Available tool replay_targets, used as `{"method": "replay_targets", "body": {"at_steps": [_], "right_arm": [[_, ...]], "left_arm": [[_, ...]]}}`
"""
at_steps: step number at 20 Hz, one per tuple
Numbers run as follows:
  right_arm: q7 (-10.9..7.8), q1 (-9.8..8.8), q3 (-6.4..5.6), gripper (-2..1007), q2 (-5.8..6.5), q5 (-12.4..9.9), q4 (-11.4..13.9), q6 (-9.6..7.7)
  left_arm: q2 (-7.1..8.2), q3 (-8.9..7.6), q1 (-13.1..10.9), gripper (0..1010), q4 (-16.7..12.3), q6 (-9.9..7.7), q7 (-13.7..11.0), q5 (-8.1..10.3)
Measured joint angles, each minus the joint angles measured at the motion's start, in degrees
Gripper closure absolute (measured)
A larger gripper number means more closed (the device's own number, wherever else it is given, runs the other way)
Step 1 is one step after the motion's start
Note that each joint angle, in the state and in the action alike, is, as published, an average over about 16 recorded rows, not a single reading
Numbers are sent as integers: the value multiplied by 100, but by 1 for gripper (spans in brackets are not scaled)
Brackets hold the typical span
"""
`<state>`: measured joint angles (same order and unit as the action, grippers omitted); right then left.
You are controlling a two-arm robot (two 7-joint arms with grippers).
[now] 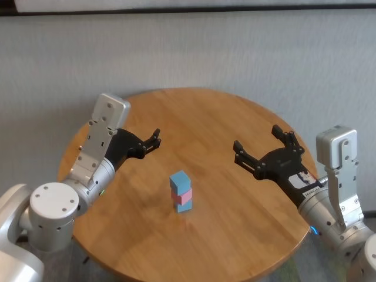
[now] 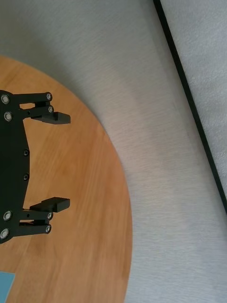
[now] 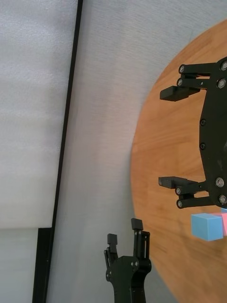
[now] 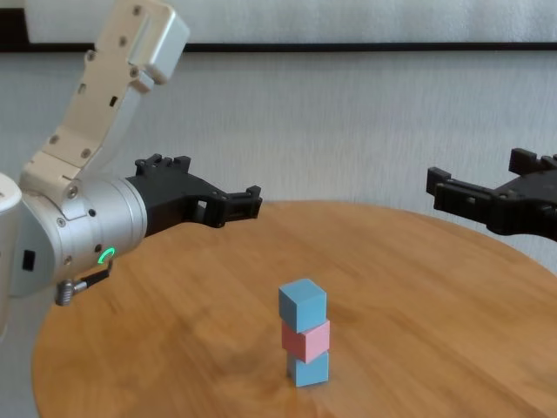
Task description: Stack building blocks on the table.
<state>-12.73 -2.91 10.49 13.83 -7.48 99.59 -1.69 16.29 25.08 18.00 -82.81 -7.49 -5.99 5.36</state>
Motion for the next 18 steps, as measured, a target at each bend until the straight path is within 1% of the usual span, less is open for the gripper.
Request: {"method": "replay_targets", "body": {"at_steps": [3, 6, 9, 12, 18], "right_arm": [[-27, 0, -6, 0, 7, -41, -12, 27], [-55, 2, -11, 0, 12, -80, -24, 46], [-73, 6, -14, 0, 16, -113, -35, 49], [-82, 12, -15, 0, 19, -130, -42, 43], [-77, 16, -13, 0, 17, -121, -47, 45]], "left_arm": [[-19, 9, 16, 10, 8, -121, -32, -45], [-25, 27, 36, 10, 22, -181, -71, -89], [-19, 56, 69, 10, 49, -200, -127, -127], [-15, 77, 98, 10, 87, -183, -168, -134], [-10, 76, 95, 10, 84, -173, -143, -127]]}}
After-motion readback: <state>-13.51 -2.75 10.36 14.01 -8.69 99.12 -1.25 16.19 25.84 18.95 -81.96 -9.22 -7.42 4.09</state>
